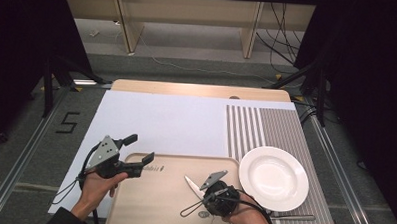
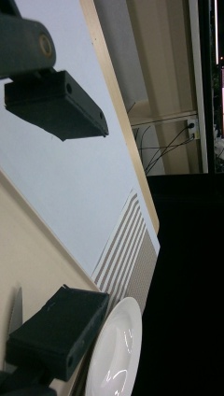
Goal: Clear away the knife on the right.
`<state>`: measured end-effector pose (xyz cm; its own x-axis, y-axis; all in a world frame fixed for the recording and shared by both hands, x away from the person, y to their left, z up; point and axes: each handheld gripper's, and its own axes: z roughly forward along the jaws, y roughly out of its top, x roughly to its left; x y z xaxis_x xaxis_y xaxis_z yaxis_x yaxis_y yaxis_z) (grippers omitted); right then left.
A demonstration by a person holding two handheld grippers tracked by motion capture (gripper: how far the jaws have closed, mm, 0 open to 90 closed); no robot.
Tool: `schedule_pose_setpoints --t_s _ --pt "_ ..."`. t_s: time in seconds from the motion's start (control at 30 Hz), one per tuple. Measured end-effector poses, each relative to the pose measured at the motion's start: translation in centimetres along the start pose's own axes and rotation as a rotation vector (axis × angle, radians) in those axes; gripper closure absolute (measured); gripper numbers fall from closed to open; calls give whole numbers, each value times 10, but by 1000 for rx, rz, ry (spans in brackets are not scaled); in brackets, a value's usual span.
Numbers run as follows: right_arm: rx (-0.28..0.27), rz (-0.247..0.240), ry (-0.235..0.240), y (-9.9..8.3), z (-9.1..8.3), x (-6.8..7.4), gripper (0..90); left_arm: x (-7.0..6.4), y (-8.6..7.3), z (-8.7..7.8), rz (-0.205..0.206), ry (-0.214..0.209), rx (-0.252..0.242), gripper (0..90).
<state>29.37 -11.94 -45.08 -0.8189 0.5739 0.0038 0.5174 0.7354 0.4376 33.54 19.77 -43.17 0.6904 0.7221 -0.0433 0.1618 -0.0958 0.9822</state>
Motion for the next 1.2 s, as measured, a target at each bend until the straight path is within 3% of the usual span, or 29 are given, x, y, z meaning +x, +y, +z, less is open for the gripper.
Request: schedule_pose_setpoints --t_s 0.2,0.57,0.87,0.97,1.2 --pt "18 -28 2 1 5 2 879 0 0 1 -3 -4 -6 162" --pt "41 -28 -19 0 9 -2 900 0 0 0 0 -2 -5 162" --pt "59 7 -37 -8 5 -12 900 0 0 0 3 1 -1 163" --pt "69 38 -63 -15 2 -19 900 0 0 0 4 1 -1 163" --pt "75 69 -65 -25 -4 -27 900 0 0 -1 3 2 -2 162"
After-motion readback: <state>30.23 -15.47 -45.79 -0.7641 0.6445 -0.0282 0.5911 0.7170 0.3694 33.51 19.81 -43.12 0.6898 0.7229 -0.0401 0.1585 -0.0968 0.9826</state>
